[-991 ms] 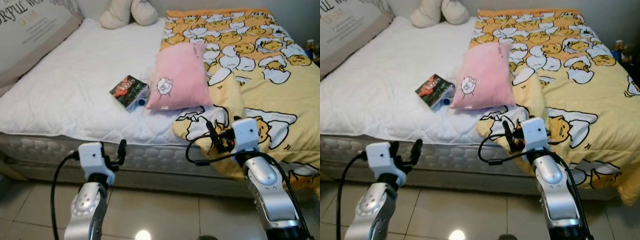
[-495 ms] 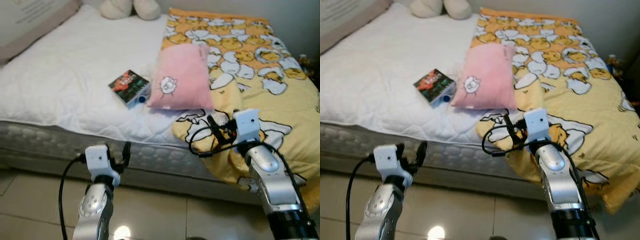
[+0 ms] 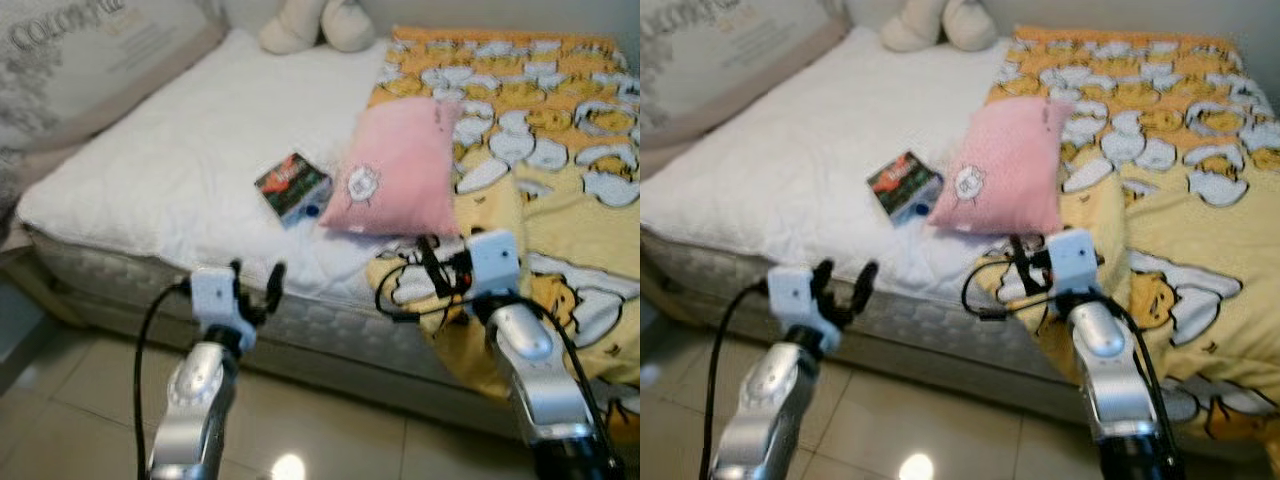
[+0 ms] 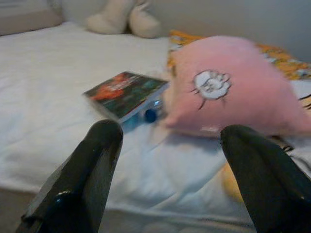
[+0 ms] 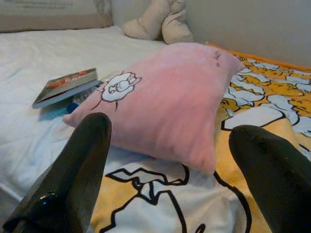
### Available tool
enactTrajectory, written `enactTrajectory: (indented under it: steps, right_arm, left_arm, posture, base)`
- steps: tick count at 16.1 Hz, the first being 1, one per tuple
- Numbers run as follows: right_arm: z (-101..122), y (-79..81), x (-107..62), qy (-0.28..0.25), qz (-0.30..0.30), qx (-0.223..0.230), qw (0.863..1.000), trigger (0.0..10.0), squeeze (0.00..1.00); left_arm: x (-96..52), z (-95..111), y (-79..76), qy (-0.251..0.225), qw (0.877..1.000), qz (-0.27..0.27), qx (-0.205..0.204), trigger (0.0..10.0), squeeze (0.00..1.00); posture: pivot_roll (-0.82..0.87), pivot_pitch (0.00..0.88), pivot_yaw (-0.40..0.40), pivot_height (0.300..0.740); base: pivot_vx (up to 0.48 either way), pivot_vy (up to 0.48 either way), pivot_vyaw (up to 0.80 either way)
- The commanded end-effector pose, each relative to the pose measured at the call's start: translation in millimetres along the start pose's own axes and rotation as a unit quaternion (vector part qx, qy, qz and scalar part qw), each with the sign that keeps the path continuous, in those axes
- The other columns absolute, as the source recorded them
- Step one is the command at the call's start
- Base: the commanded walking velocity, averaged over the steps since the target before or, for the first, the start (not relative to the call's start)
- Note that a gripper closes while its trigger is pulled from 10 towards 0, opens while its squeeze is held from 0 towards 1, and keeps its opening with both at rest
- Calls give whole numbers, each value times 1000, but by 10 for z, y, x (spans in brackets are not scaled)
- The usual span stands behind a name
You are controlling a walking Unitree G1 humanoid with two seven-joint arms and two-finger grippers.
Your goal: Clean up the room
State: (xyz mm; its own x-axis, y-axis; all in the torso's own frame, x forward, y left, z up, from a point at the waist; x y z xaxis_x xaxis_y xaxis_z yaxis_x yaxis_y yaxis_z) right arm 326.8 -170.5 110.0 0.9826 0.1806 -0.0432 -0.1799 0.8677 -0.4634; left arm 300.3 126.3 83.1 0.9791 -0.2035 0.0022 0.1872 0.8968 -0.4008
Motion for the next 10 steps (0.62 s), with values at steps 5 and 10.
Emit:
enactTrajectory:
  steps: [5, 10]
  right_arm:
    - [57, 20, -4, -11, -1, -2, 1000, 10000, 0]
    - [-4, 36, 6, 1, -16, 12, 1000, 10000, 0]
  left_arm:
    - [45, -52, 84, 19, 1000, 7, 24, 10000, 0]
    - [107, 78, 136, 4, 998, 25, 58, 10000, 0]
  posture:
    - [-222, 0, 78, 740]
    - [-218, 0, 95, 740]
  base:
    - [0, 384, -770]
    - [0, 0, -149]
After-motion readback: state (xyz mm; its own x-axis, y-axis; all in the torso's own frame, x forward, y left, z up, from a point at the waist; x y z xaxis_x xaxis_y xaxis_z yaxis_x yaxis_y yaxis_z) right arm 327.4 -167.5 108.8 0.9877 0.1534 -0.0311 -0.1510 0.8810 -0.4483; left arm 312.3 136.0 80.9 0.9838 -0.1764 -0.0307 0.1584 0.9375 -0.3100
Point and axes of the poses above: a point about 5 cm out from each wrist's last joint towards the gripper, its own x axis pointing out of the wrist towards the gripper, its own z axis along the axis of the wrist's last joint, y = z × x, the point moved 4 cm from there along x, pointing out of the wrist towards the gripper, and after that the axes turned 13 degrees about -x, right-handed, at the moved point
